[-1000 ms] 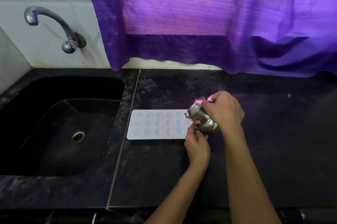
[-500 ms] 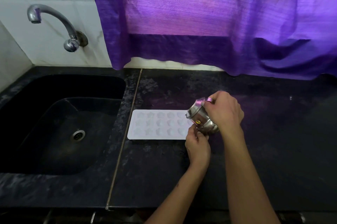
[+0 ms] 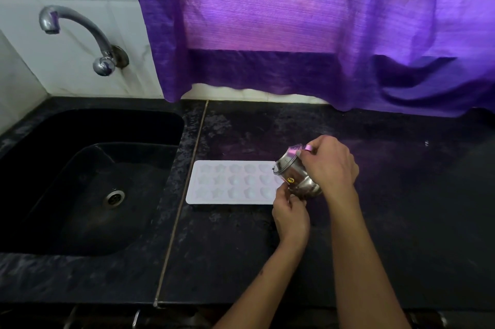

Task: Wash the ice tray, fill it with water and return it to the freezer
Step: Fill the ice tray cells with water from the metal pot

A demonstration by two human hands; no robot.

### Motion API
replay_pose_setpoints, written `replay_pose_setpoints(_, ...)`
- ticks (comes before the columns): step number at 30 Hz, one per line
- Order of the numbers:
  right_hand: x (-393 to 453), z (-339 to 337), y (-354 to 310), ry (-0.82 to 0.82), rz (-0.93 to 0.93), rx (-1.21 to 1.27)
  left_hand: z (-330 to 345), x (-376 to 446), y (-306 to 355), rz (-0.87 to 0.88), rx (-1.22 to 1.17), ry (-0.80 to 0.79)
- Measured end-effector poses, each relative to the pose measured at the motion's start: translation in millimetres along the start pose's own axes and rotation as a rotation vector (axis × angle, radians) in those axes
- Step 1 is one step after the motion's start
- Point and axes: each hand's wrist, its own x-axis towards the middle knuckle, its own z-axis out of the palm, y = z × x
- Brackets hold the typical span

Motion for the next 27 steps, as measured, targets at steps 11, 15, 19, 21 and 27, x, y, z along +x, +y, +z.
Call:
replay_pose_setpoints(11, 7, 0, 9, -0.025, -0.038, 0.093, 2, -7, 3, 0.077, 0.045, 0.007)
replay_pose_setpoints(15, 7, 2, 6, -0.034, -0.071, 0.126, -1, -5, 6, 0.082, -0.001, 0.024)
replay_pose_setpoints(19, 8, 5, 0, -0.037, -0.104, 0.13, -3, -4, 11, 0.106, -0.025, 0.035)
replay_pose_setpoints(21, 8, 6, -4, -0.044, -0.114, 0.119, -4, -3, 11, 0.115, -0.004, 0.04)
replay_pose_setpoints(27, 6, 10, -13, -0.067, -0.121, 0.112, -7, -3, 11, 0.127, -0.032, 0.053)
